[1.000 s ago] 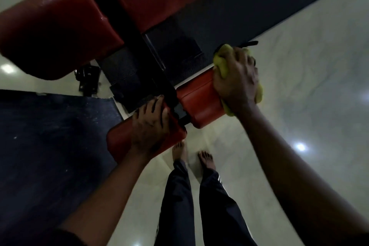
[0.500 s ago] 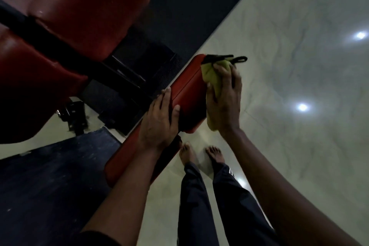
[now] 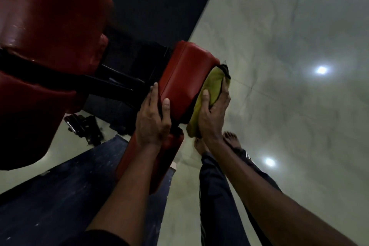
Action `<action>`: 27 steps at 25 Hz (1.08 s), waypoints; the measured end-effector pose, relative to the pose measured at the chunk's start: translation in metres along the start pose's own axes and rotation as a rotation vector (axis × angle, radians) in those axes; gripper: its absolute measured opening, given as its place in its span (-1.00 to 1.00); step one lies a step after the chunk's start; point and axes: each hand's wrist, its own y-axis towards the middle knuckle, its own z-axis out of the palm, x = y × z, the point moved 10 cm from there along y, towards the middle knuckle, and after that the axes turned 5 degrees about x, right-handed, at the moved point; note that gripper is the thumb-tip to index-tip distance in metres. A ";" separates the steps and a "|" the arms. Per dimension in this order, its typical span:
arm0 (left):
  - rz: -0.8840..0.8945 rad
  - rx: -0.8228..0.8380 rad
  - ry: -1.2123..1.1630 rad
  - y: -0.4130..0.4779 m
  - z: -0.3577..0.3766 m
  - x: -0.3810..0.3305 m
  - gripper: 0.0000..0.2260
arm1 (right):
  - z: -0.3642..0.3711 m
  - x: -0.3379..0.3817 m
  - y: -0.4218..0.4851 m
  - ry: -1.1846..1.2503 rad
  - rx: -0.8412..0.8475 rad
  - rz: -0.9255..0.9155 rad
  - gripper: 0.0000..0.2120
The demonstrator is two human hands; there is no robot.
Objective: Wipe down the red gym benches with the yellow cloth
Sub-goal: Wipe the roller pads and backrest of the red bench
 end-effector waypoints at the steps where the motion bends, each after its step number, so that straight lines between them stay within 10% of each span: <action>1: 0.005 -0.009 -0.003 0.000 0.000 0.000 -0.44 | 0.002 -0.013 -0.007 0.031 0.010 0.047 -0.44; 13: -0.009 -0.002 -0.001 -0.002 0.001 0.005 -0.44 | 0.012 -0.059 0.071 0.274 0.169 0.432 -0.64; 27: -0.002 0.001 0.007 0.000 0.003 0.002 -0.44 | 0.000 -0.048 0.099 0.509 0.235 0.385 -0.80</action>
